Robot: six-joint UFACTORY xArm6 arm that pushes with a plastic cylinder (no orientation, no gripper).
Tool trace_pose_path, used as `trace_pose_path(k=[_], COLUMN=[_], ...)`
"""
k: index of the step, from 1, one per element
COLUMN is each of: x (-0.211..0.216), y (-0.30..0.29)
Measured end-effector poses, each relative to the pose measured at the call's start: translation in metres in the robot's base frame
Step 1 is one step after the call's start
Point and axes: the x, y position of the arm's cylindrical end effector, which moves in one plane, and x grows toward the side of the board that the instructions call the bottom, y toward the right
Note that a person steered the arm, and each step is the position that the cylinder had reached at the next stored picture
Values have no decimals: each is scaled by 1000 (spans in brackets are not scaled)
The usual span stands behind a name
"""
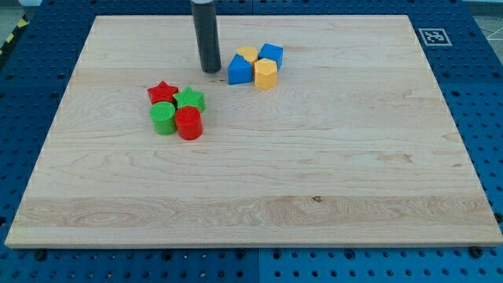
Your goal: Move the green star along with the green circle towards the bottom left
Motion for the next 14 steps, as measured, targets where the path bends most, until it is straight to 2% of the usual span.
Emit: trace_pose_path(k=[1, 7, 9, 10, 12, 14], x=[21, 64, 64, 56, 25, 36], y=[9, 3, -33, -31, -38, -65])
